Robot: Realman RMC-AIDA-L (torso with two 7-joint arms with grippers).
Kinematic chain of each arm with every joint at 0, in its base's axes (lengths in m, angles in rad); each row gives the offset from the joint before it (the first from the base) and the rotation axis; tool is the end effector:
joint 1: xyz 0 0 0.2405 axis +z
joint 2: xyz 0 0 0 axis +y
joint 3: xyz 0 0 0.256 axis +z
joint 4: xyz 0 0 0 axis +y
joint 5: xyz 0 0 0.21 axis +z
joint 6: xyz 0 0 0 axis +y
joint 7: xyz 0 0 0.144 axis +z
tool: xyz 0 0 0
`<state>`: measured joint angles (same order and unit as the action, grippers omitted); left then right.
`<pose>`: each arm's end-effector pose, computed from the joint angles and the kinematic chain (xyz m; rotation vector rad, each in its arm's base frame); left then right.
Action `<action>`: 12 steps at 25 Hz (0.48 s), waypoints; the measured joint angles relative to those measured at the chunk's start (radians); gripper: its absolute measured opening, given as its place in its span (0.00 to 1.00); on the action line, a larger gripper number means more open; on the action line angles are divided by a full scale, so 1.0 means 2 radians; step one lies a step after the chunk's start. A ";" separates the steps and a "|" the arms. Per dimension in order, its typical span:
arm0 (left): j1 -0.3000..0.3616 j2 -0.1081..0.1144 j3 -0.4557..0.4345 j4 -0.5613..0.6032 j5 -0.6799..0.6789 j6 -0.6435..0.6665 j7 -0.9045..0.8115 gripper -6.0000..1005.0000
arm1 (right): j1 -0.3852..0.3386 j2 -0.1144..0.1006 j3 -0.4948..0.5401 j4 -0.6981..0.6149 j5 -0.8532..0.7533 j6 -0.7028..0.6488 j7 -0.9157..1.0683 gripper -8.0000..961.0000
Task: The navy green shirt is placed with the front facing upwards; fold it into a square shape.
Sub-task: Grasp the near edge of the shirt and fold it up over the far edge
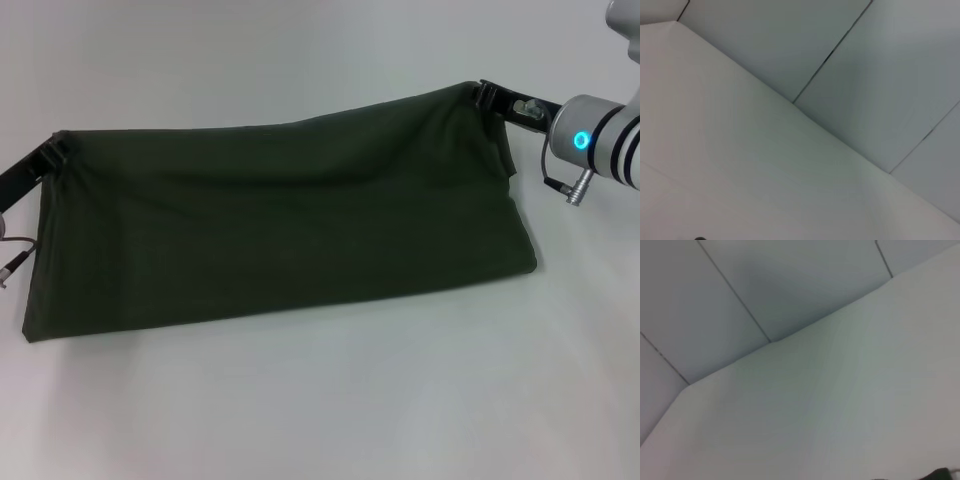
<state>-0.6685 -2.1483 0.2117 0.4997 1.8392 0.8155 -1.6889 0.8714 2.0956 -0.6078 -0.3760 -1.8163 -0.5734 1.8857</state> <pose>-0.3205 0.4122 0.0289 -1.5498 -1.3753 -0.9145 0.2386 0.4724 -0.0092 -1.7832 1.3603 0.7362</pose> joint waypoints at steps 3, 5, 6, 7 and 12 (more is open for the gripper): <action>0.000 0.000 -0.001 -0.006 -0.013 -0.003 0.010 0.05 | 0.001 0.000 0.000 0.001 0.005 0.009 -0.003 0.06; 0.000 -0.001 -0.002 -0.013 -0.034 -0.008 0.022 0.05 | 0.001 0.000 0.000 0.002 0.005 0.010 -0.006 0.06; 0.000 -0.001 -0.002 -0.017 -0.047 -0.012 0.029 0.05 | 0.001 0.000 0.000 0.002 0.005 0.010 -0.006 0.06; 0.000 -0.002 -0.001 -0.019 -0.060 -0.015 0.034 0.05 | 0.001 0.000 0.000 0.002 0.005 0.010 -0.006 0.06; 0.000 -0.005 -0.001 -0.021 -0.080 -0.017 0.045 0.15 | 0.003 -0.001 0.000 0.002 0.005 0.010 -0.006 0.16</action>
<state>-0.6677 -2.1584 0.2093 0.4584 1.6794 0.7822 -1.5997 0.8769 2.0933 -0.6074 -0.3727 -1.8058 -0.5529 1.8738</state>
